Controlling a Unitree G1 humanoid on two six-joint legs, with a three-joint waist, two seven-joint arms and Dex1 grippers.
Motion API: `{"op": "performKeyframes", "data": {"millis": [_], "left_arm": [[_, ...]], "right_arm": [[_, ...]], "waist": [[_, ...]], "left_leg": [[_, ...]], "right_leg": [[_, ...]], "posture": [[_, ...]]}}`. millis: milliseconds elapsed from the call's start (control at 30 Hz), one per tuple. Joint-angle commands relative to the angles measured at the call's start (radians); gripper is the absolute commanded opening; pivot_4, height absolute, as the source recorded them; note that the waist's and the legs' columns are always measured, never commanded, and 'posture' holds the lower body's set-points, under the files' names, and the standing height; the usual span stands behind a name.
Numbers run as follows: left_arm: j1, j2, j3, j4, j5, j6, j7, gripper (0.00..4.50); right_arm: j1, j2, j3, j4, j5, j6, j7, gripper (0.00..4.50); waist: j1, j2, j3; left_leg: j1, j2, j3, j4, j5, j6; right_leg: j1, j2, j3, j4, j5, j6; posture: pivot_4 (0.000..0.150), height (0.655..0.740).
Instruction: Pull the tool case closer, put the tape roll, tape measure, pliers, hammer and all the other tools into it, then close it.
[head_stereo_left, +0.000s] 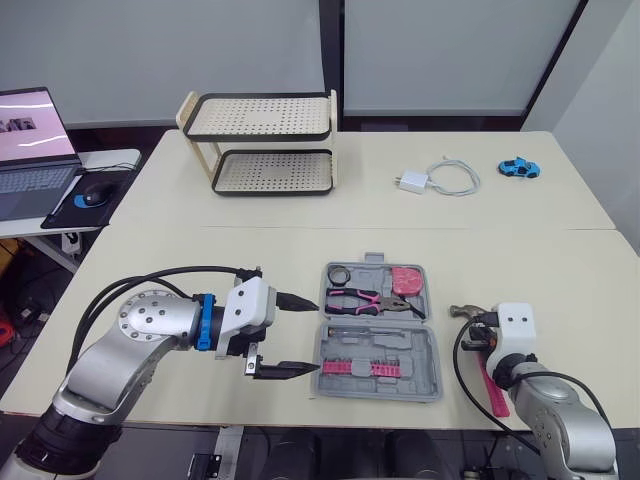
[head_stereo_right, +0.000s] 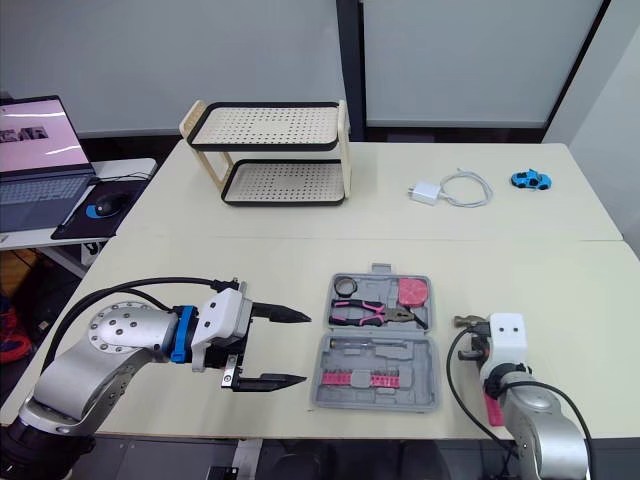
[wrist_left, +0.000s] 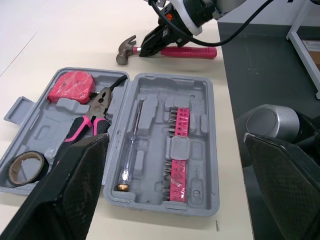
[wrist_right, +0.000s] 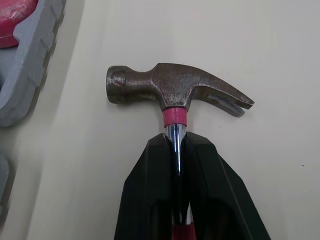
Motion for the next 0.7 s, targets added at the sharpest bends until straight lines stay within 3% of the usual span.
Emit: {"op": "performKeyframes", "data": {"millis": [33,267,367,500,700], "left_arm": [[0.0,-0.003,0.011,-0.017,0.002,-0.02,0.003,4.5],[0.005,-0.003,0.019,-0.011,0.007,-0.025,0.008,4.5],[0.009,-0.004,0.023,-0.01,0.006,-0.027,0.011,4.5],[0.014,-0.011,0.033,-0.014,-0.011,-0.022,0.02,4.5],[0.017,-0.016,0.037,-0.029,-0.046,-0.007,0.018,4.5]], "right_arm": [[0.004,0.003,-0.019,-0.021,0.003,-0.002,-0.007,1.84],[0.021,-0.019,-0.116,-0.216,0.115,0.166,0.033,4.36],[0.038,-0.073,-0.167,-0.296,0.189,0.253,0.094,4.47],[0.079,-0.355,-0.156,-0.358,0.195,0.197,0.29,4.47],[0.126,-0.841,-0.051,-0.233,0.022,-0.225,0.669,4.47]], "waist": [[0.0,0.0,0.0],[0.001,0.0,0.0],[0.001,0.0,0.0],[0.001,0.0,0.0],[0.001,-0.001,0.0]], "left_leg": [[0.0,0.0,0.0,0.0,0.0,0.0],[0.0,0.0,0.0,0.0,0.0,0.0],[0.0,0.0,0.0,0.0,0.0,0.0],[0.0,0.0,0.001,0.0,0.0,0.0],[0.0,0.0,0.004,0.001,0.0,0.001]], "right_leg": [[0.0,0.0,0.0,0.0,0.0,0.0],[0.0,0.0,0.001,0.0,0.0,0.0],[0.0,0.0,0.001,0.0,0.0,0.0],[0.0,0.0,0.001,0.0,0.0,0.0],[0.002,0.002,0.0,-0.001,0.0,0.001]], "posture": [[0.15,0.74],[0.15,0.74],[0.15,0.74],[0.15,0.74],[0.15,0.74]]}}
